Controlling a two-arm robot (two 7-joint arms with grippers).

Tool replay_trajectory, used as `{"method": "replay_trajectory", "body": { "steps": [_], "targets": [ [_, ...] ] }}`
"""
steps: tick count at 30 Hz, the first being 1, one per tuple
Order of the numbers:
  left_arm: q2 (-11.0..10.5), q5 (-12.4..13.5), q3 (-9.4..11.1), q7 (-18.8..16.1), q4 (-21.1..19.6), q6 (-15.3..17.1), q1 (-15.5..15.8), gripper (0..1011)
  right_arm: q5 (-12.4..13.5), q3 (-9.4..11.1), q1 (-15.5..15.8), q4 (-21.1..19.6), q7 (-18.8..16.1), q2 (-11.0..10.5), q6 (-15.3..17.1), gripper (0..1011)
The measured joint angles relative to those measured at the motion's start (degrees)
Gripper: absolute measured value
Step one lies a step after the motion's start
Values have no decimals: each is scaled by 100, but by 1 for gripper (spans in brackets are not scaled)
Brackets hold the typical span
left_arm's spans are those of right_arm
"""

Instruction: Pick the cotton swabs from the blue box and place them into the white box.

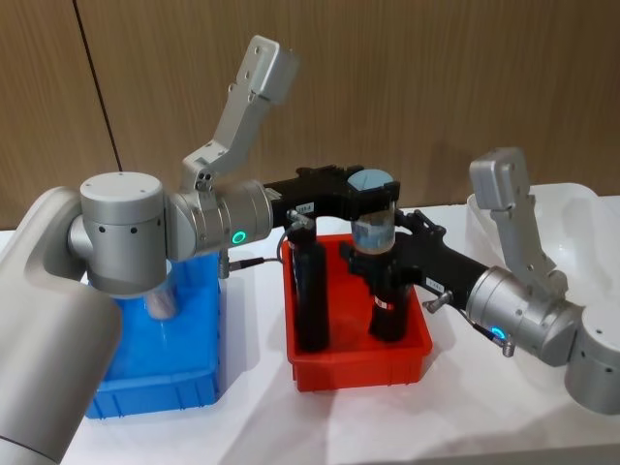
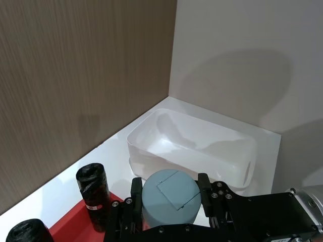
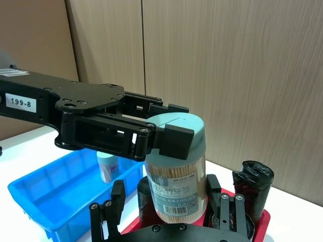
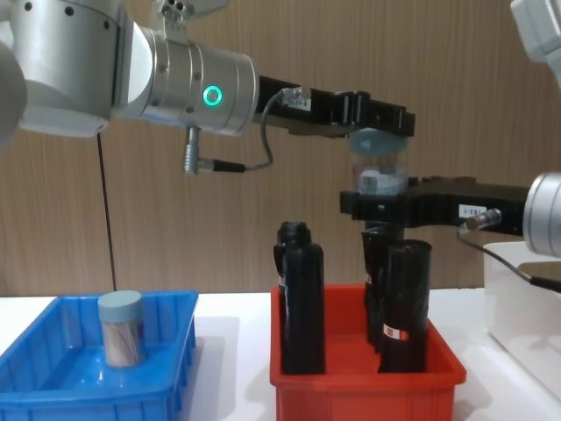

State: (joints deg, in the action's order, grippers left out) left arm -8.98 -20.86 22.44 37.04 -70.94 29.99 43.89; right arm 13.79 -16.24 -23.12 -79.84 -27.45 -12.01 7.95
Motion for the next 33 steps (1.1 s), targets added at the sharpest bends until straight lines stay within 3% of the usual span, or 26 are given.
{"method": "replay_trajectory", "body": {
  "steps": [14,26,33],
  "targets": [
    [0,0,0,0,0,0,0,670,127,-15,-168,213,59,88,33,997],
    [0,0,0,-3,0,-1,0,670,249,-21,-299,418,129,154,82,668],
    [0,1,0,-7,0,-3,0,670,271,-28,-324,452,156,166,85,662]
  ]
}}
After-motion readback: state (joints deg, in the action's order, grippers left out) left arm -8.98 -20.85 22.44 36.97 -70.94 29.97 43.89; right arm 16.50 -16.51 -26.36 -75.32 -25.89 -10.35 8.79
